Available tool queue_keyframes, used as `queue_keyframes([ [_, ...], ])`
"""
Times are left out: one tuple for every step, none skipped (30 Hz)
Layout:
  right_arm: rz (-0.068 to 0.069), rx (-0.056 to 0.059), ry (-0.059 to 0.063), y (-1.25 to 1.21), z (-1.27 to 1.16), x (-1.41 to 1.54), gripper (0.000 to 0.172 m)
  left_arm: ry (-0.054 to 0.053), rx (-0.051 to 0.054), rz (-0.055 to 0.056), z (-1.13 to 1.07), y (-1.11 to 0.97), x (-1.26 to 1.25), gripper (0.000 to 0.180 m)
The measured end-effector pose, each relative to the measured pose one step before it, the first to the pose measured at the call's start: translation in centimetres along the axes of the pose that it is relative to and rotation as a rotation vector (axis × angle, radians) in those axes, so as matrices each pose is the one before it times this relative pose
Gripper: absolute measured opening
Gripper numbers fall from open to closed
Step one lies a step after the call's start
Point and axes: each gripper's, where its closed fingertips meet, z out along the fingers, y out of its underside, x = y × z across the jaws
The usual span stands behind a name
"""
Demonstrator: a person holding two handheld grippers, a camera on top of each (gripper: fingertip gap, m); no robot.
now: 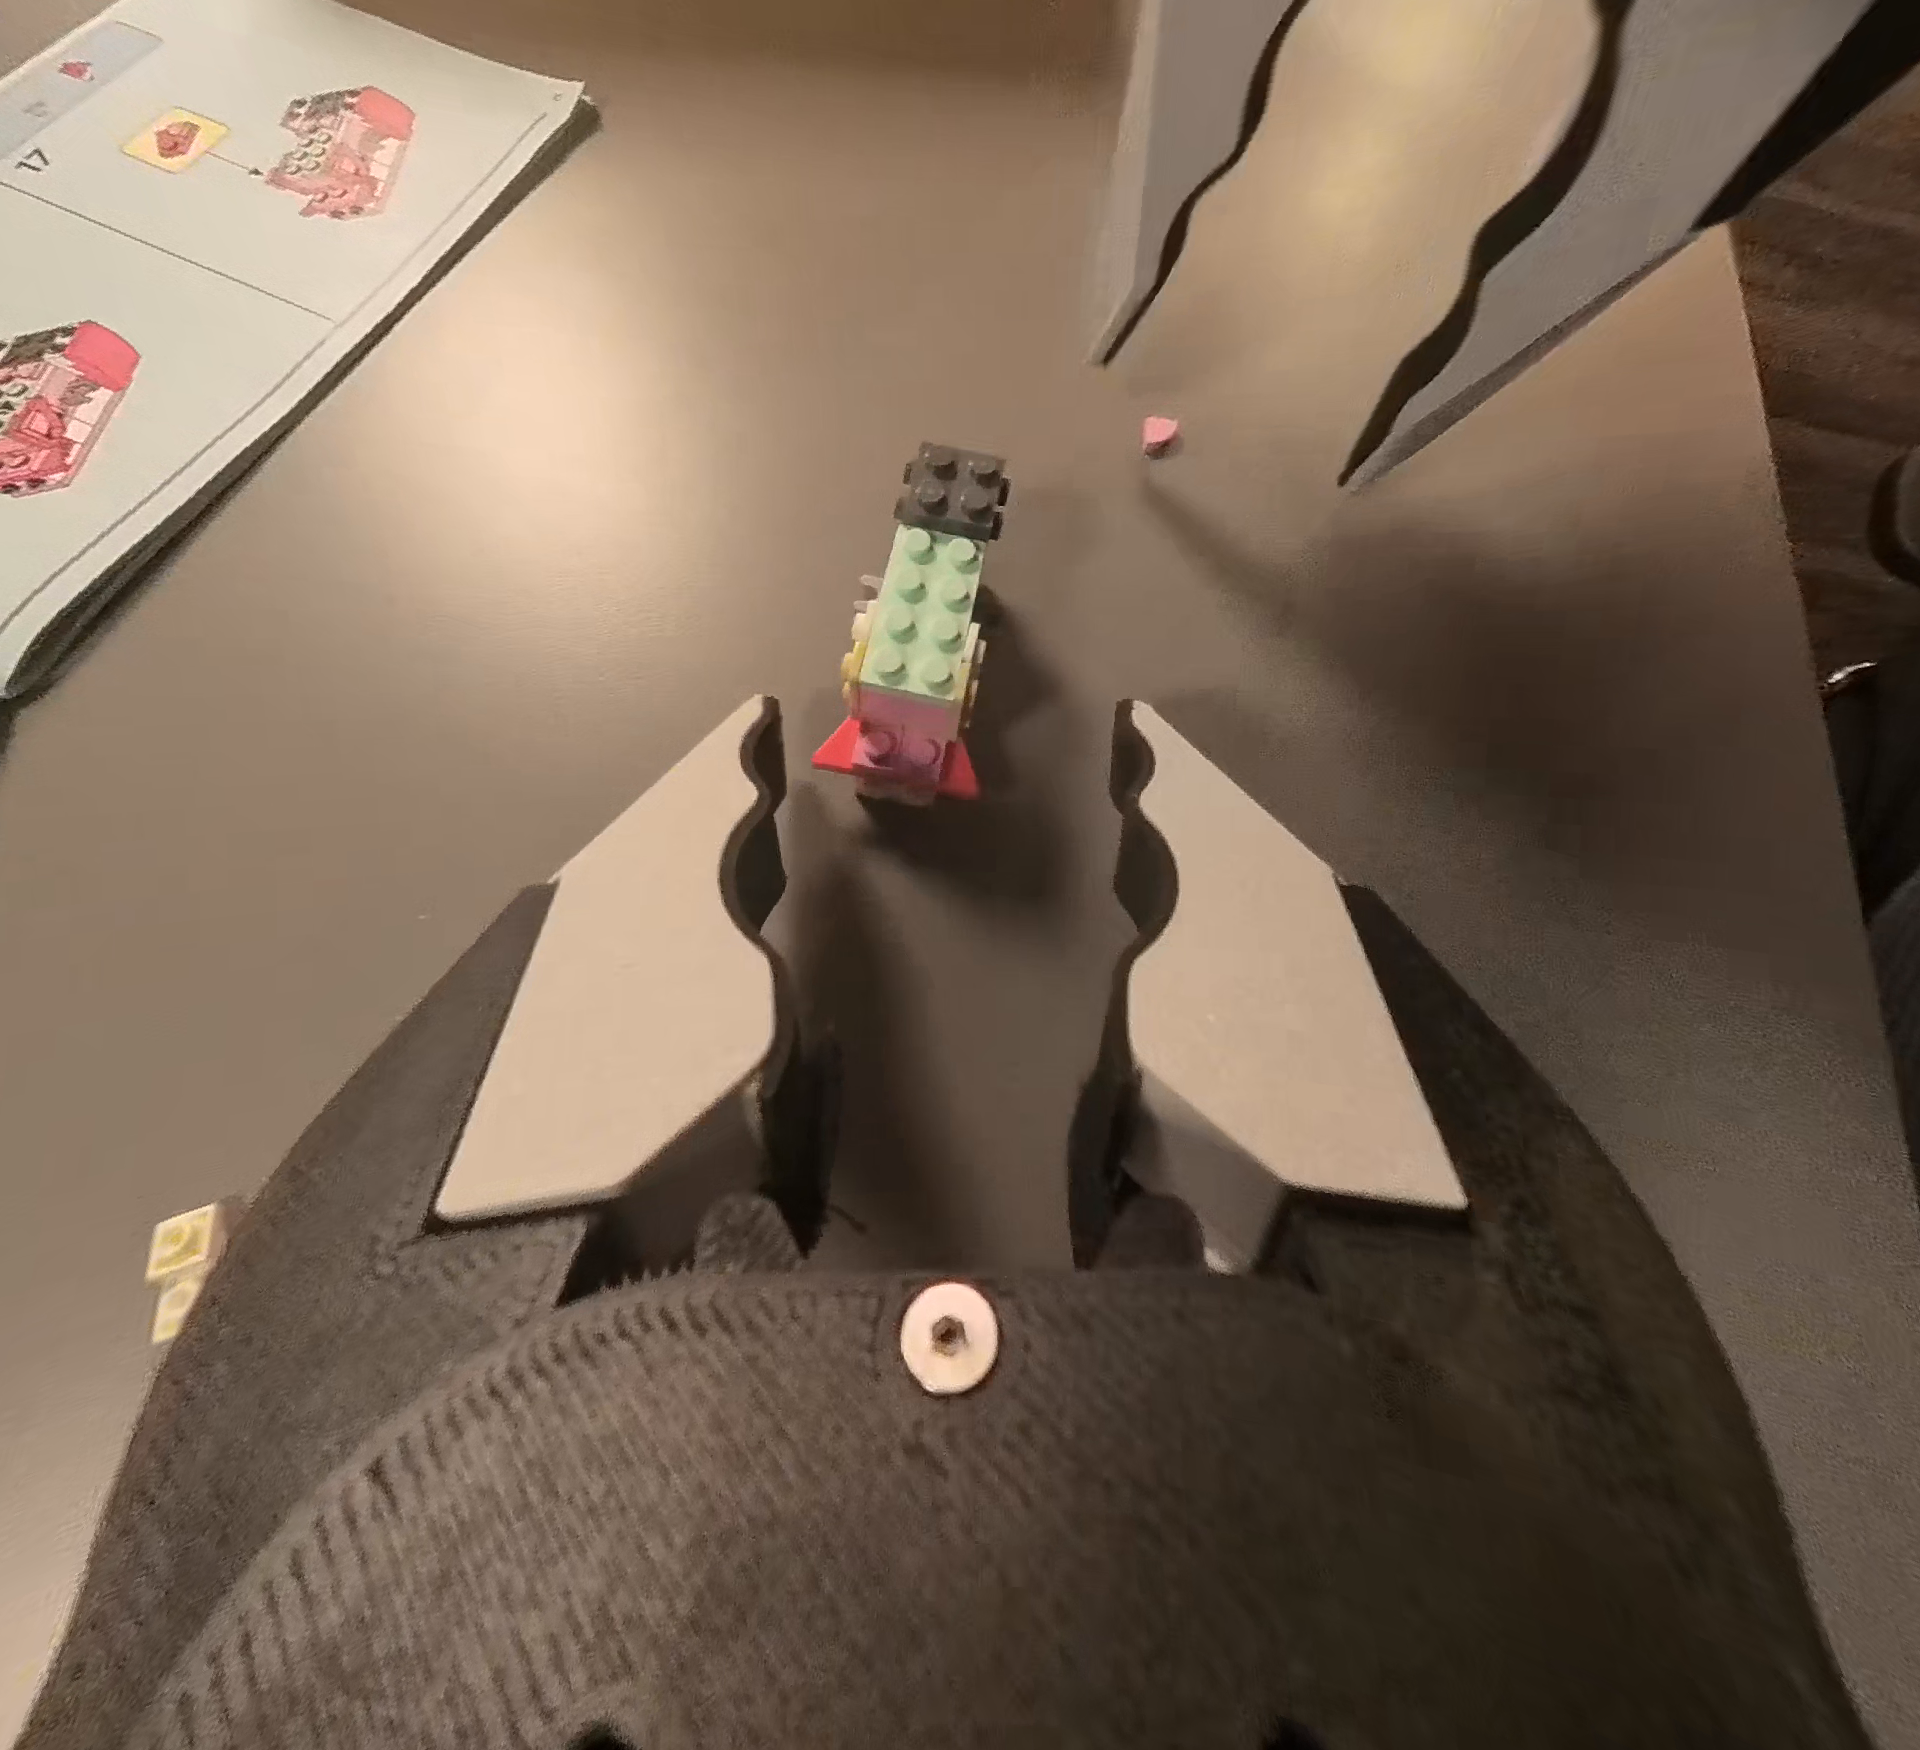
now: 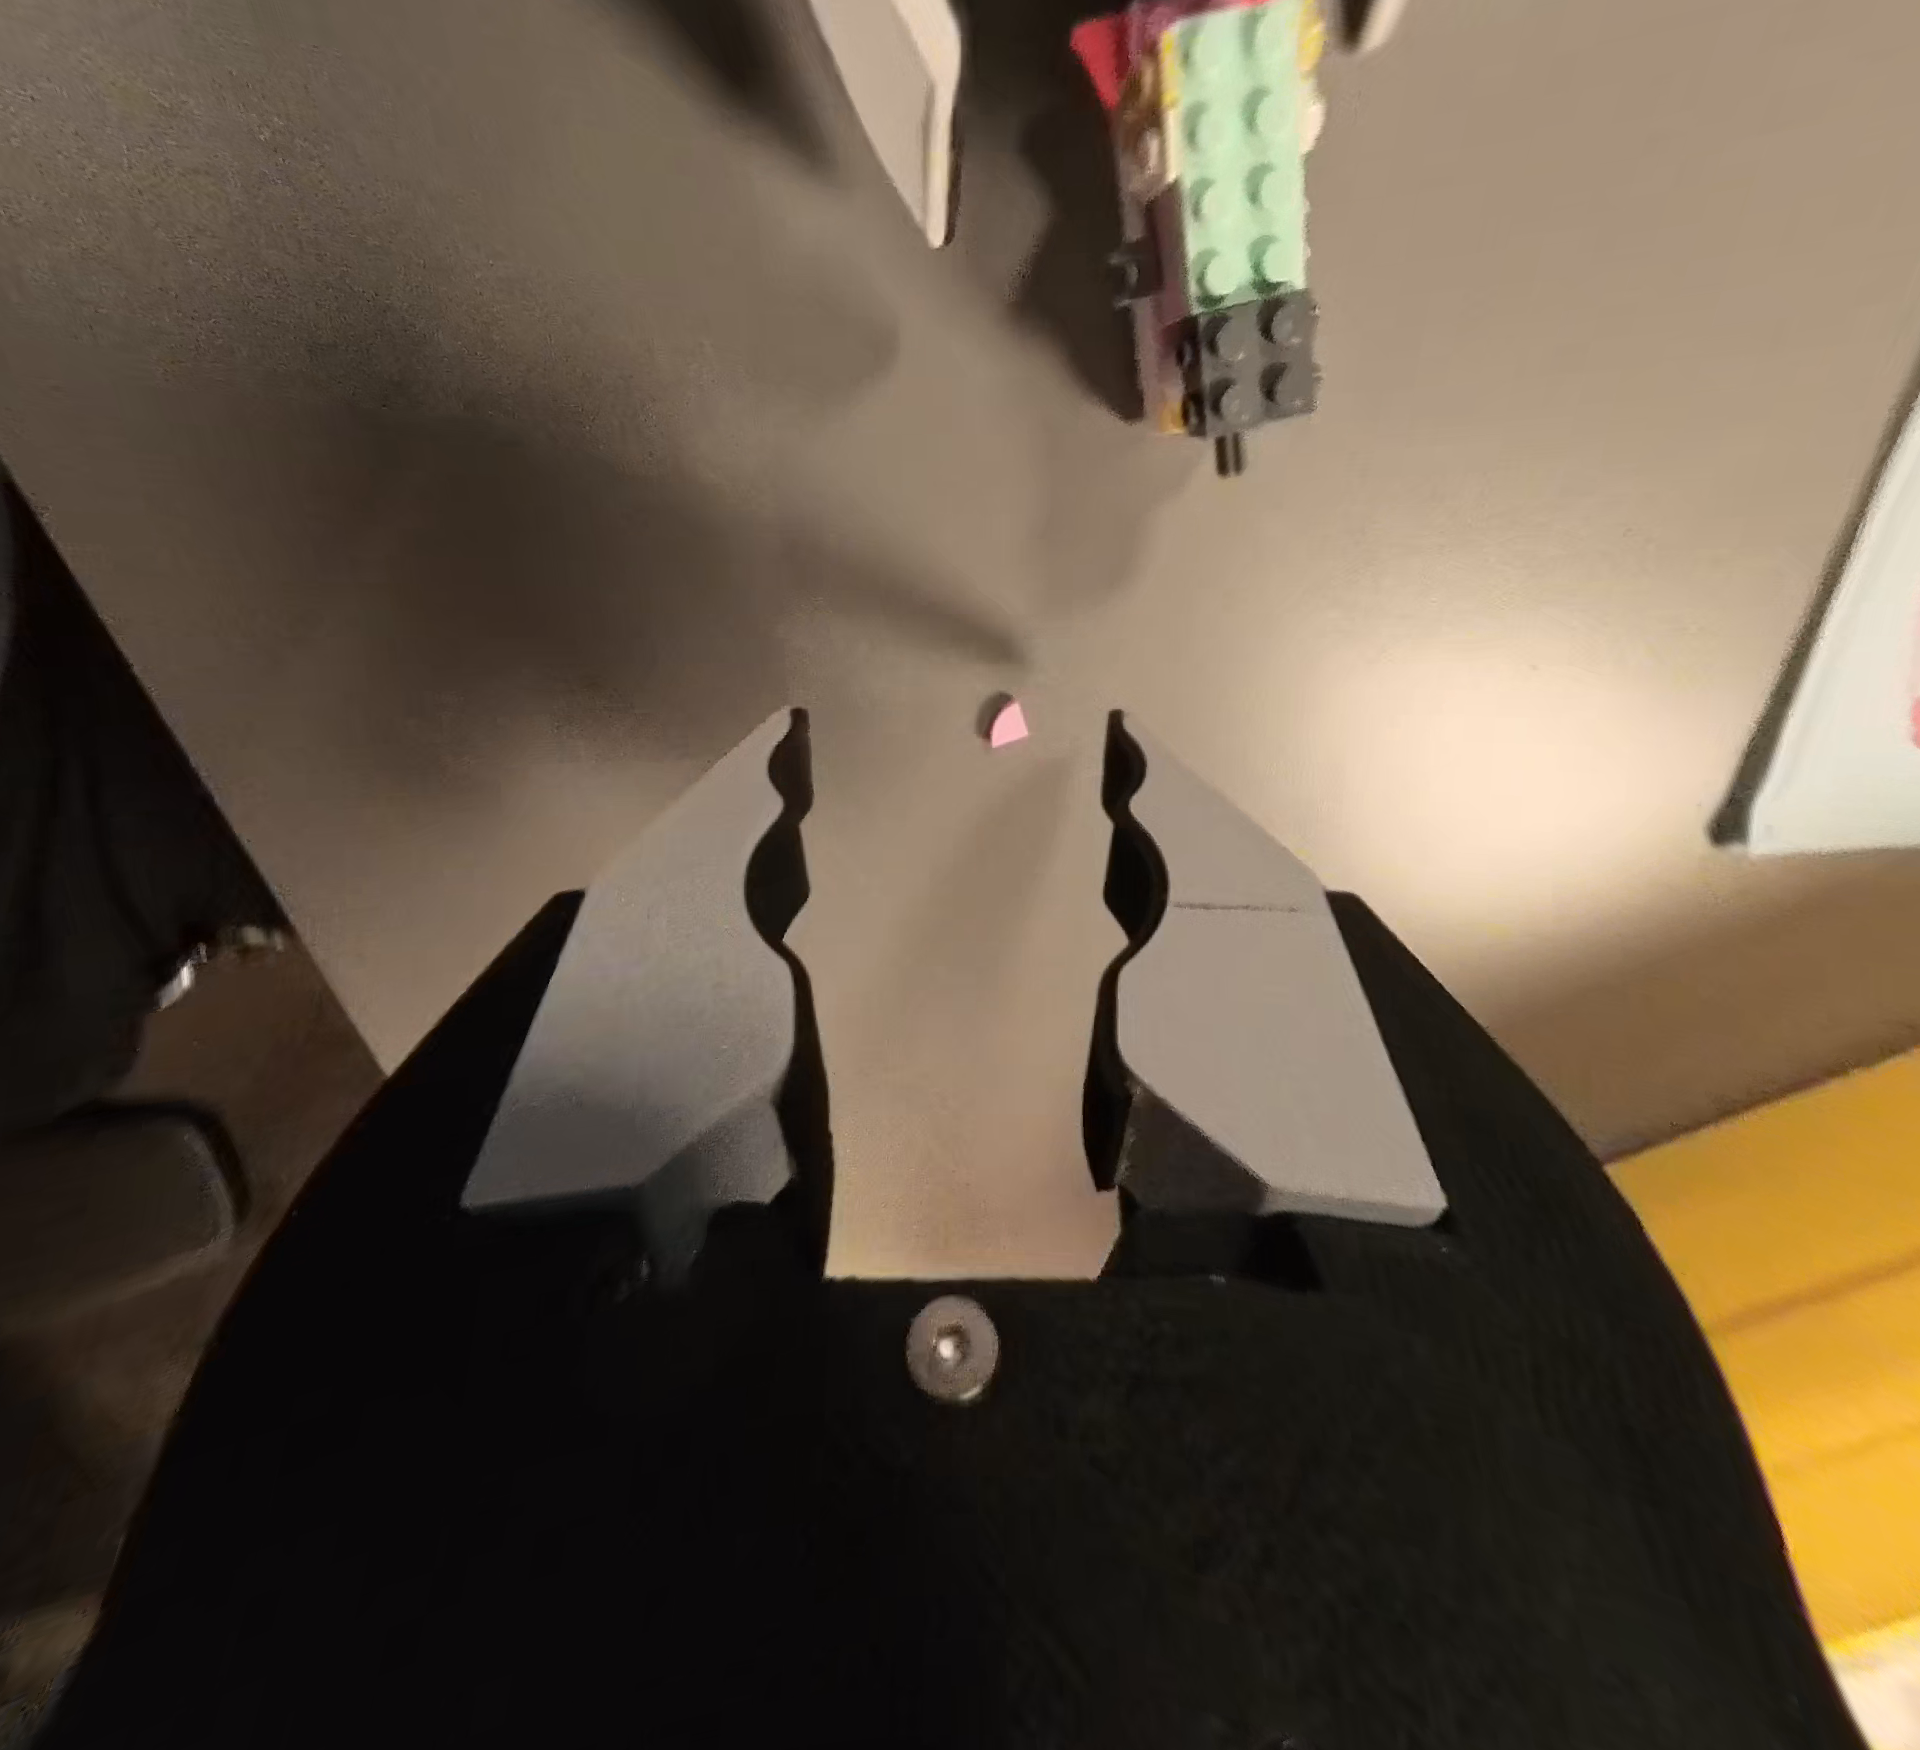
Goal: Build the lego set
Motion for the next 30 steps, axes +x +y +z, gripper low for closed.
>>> queue_keyframes([
  [0.0387, 0.0716, 0.0306, -0.347, -0.462, -0.160, 0.055, 0.0095, -0.0065, -0.0006, 0.044, 0.088, 0.166, 0.061],
  [0.0372, 0.0761, 0.0325, -0.441, -0.358, -0.122, 0.055, 0.0097, -0.0094, -0.0027, 0.047, 0.134, 0.169, 0.061],
  [0.0325, 0.0714, 0.0353, -0.440, -0.204, -0.092, 0.056, 0.0072, -0.0129, -0.0030, 0.025, 0.145, 0.170, 0.061],
  [0.0261, 0.0610, 0.0304, -0.358, -0.053, -0.183, 0.056, 0.0063, -0.0079, 0.0025, -0.009, 0.079, 0.216, 0.061],
  [0.0248, 0.0535, 0.0257, -0.341, 0.085, -0.272, 0.056, 0.0115, -0.0025, 0.0042, -0.014, -0.007, 0.325, 0.061],
  [0.0281, 0.0443, 0.0288, -0.294, 0.178, -0.163, 0.056, 0.0180, -0.0031, 0.0009, 0.018, -0.004, 0.427, 0.061],
  [0.0255, 0.0405, 0.0382, -0.289, 0.214, 0.055, 0.056, 0.0275, -0.0080, -0.0011, 0.052, 0.058, 0.560, 0.060],
  [0.0231, 0.0434, 0.0453, -0.368, 0.227, 0.239, 0.058, 0.0354, -0.0107, -0.0018, 0.075, 0.110, 0.661, 0.060],
  [0.0238, 0.0369, 0.0384, -0.305, 0.251, 0.245, 0.059, 0.0419, -0.0145, -0.0005, 0.099, 0.192, 0.763, 0.059],
  [0.0226, 0.0244, 0.0146, -0.166, 0.304, 0.079, 0.061, 0.0242, -0.0150, 0.0025, 0.067, 0.230, 0.472, 0.059],
  [0.0260, 0.0167, -0.0007, -0.116, 0.376, 0.056, 0.064, -0.0064, -0.0021, 0.0063, -0.069, 0.077, 0.024, 0.059],
  [0.0242, 0.0136, -0.0089, -0.164, 0.384, 0.107, 0.067, -0.0195, 0.0008, 0.0103, -0.203, 0.055, -0.201, 0.059],
  [0.0137, 0.0167, -0.0188, -0.281, 0.375, 0.069, 0.069, -0.0235, 0.0040, 0.0109, -0.304, 0.043, -0.330, 0.060],
  [0.0079, 0.0192, -0.0247, -0.395, 0.348, 0.087, 0.070, -0.0198, 0.0089, 0.0061, -0.365, 0.009, -0.349, 0.060],
  [0.0145, 0.0157, -0.0208, -0.440, 0.310, 0.229, 0.069, -0.0165, 0.0161, 0.0002, -0.390, -0.047, -0.365, 0.059],
  [0.0262, 0.0027, -0.0126, -0.394, 0.253, 0.336, 0.069, -0.0192, 0.0195, -0.0060, -0.383, -0.040, -0.477, 0.060],
  [0.0279, 0.0023, -0.0062, -0.521, 0.176, 0.236, 0.069, -0.0203, 0.0206, -0.0072, -0.345, -0.043, -0.519, 0.060],
  [0.0278, 0.0107, -0.0050, -0.667, 0.118, -0.044, 0.069, -0.0200, 0.0184, -0.0064, -0.336, -0.016, -0.518, 0.061],
  [0.0300, 0.0059, 0.0028, -0.568, 0.132, -0.166, 0.065, -0.0156, 0.0139, -0.0052, -0.298, -0.019, -0.429, 0.062],
  [0.0268, -0.0015, 0.0103, -0.305, 0.207, -0.196, 0.058, -0.0093, 0.0144, -0.0017, -0.269, -0.088, -0.270, 0.064],
  [0.0233, -0.0103, 0.0086, -0.037, 0.270, -0.245, 0.055, -0.0106, 0.0171, -0.0005, -0.232, -0.185, -0.218, 0.066],
  [0.0252, -0.0163, 0.0183, 0.134, 0.289, -0.050, 0.052, -0.0115, 0.0180, -0.0004, -0.172, -0.245, -0.161, 0.069],
  [0.0165, -0.0115, 0.0107, 0.131, 0.272, -0.112, 0.050, -0.0073, 0.0161, 0.0011, -0.086, -0.257, -0.029, 0.072],
  [0.0156, -0.0071, 0.0195, 0.087, 0.184, 0.074, 0.048, -0.0102, 0.0138, -0.0004, 0.001, -0.243, -0.034, 0.078],
  [0.0128, -0.0099, 0.0343, 0.129, 0.122, 0.334, 0.044, -0.0087, 0.0099, 0.0000, 0.108, -0.175, 0.025, 0.083],
  [0.0092, -0.0122, 0.0287, 0.193, 0.097, 0.288, 0.038, -0.0057, 0.0038, 0.0010, 0.198, -0.072, 0.117, 0.088],
  [0.0069, -0.0106, 0.0111, 0.185, 0.091, 0.077, 0.034, -0.0031, -0.0010, 0.0024, 0.285, 0.020, 0.185, 0.093],
  [0.0086, -0.0054, 0.0041, 0.133, 0.090, 0.022, 0.028, -0.0026, -0.0047, 0.0023, 0.338, 0.095, 0.238, 0.097],
  [0.0091, 0.0009, 0.0049, 0.030, 0.076, 0.084, 0.026, -0.0065, -0.0099, 0.0047, 0.369, 0.148, 0.192, 0.102],
  [0.0115, 0.0034, 0.0002, -0.044, 0.002, 0.077, 0.026, -0.0243, -0.0192, 0.0125, 0.276, 0.189, -0.048, 0.106],
])
